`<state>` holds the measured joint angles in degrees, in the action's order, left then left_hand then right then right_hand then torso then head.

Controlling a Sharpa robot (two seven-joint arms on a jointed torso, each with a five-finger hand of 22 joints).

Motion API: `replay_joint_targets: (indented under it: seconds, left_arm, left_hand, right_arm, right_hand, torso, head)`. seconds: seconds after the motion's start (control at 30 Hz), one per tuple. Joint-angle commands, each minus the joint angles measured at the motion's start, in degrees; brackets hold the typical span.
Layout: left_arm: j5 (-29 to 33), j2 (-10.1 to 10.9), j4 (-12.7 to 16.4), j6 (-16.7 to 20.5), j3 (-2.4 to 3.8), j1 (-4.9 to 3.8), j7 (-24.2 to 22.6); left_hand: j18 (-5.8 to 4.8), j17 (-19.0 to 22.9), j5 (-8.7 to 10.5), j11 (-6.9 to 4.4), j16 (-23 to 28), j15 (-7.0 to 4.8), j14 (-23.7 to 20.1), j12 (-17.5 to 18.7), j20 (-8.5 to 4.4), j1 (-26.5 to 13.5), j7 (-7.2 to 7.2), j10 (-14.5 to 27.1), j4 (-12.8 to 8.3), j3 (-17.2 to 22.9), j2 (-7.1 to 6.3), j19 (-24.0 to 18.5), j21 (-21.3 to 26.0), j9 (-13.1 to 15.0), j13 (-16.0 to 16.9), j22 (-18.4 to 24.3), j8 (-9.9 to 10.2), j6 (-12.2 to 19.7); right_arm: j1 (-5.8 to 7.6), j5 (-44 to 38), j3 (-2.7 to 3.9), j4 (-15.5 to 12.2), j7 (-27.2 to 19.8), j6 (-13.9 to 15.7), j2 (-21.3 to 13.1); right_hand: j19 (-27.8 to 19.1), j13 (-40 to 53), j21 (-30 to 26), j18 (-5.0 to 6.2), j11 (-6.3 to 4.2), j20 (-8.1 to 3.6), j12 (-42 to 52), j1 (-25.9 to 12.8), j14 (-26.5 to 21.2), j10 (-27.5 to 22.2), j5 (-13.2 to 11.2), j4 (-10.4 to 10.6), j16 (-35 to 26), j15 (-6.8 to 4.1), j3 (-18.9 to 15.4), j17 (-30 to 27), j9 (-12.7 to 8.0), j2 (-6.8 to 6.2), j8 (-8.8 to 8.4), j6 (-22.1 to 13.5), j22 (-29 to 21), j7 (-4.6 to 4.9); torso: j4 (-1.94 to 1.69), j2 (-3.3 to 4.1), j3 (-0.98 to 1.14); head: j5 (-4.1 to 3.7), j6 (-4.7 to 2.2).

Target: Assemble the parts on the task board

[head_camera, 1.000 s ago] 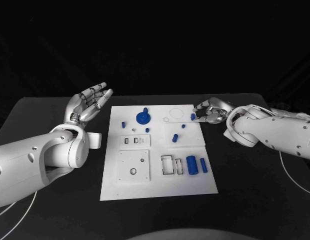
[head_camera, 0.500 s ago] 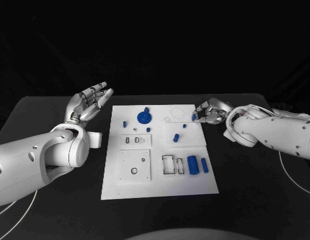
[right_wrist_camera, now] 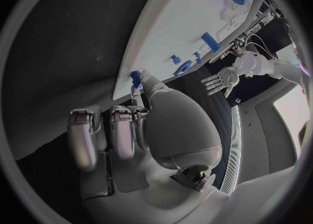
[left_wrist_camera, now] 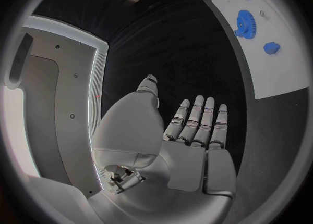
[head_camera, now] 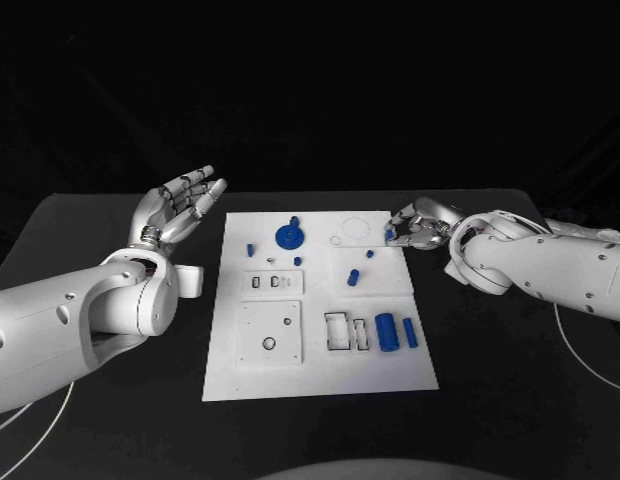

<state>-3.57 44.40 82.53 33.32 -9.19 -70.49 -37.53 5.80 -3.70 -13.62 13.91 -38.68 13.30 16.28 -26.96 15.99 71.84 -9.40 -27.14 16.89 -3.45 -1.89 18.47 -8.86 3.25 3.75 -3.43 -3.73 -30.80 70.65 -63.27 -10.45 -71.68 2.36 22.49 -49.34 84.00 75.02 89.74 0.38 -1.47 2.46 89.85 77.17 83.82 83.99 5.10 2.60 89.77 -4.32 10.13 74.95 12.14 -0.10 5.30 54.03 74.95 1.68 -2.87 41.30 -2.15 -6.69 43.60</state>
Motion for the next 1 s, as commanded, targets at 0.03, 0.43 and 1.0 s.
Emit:
replay_joint_targets:
  seconds: [0.03, 0.43, 1.0]
  left_arm:
    - [-0.38, -0.08, 0.17, -0.58, 0.04, -0.04, -0.49]
    - [-0.38, 0.05, 0.27, -0.59, 0.04, -0.04, -0.47]
    - [-0.38, 0.03, 0.29, -0.64, 0.04, -0.04, -0.5]
  left_hand:
    - [0.95, -0.04, -0.11, 0.29, -0.31, 0.11, -0.28, -0.12, 0.01, 0.11, -6.78, -0.04, -0.04, 0.33, 0.6, -0.48, -0.12, 0.05, -0.04, 0.07, -0.34, -0.09]
    - [0.95, -0.04, -0.1, 0.3, -0.35, 0.13, -0.32, -0.14, 0.02, 0.2, -6.79, 0.01, -0.06, 0.31, 0.91, -0.53, -0.15, 0.03, -0.05, 0.08, -0.33, 0.06]
    - [0.95, -0.04, -0.1, 0.3, -0.35, 0.13, -0.32, -0.14, 0.02, 0.2, -6.79, 0.01, -0.06, 0.31, 0.91, -0.53, -0.15, 0.03, -0.05, 0.08, -0.33, 0.06]
  right_arm:
    - [-0.06, -0.88, -0.01, 0.03, 0.5, -0.77, 0.08]
    - [-0.06, -1.43, -0.01, -0.07, 1.24, -0.58, 0.11]
    - [-0.06, 1.26, -0.01, -1.13, -0.37, 3.75, 0.05]
  right_hand:
    - [6.0, 14.98, 0.26, -0.38, -0.3, -0.56, 0.15, 0.58, 6.18, 6.01, 0.38, 0.22, 0.23, -0.39, 0.01, 15.05, -0.08, -0.12, -0.11, 0.5, 15.05, -0.06]
    - [6.0, 14.98, 0.26, -0.38, -0.04, -0.55, 0.15, 1.06, 6.18, 6.01, 0.09, 0.23, 0.23, -0.32, -0.26, 15.05, -0.27, -0.11, 0.12, 2.74, 15.05, 0.55]
    - [6.0, 14.98, 0.26, -0.38, 1.11, 0.0, 0.15, 2.35, 6.18, 6.01, -0.43, 0.27, 0.23, 0.39, -0.57, 15.05, 0.36, 1.46, 2.43, 10.92, 15.05, 1.28]
  torso:
    - [-0.01, 0.03, -0.02]
    - [-0.05, 0.01, -0.06]
    - [-0.13, -0.05, -0.02]
  head:
    - [-0.01, 0.08]
    - [0.06, 0.16]
    - [0.32, -0.12]
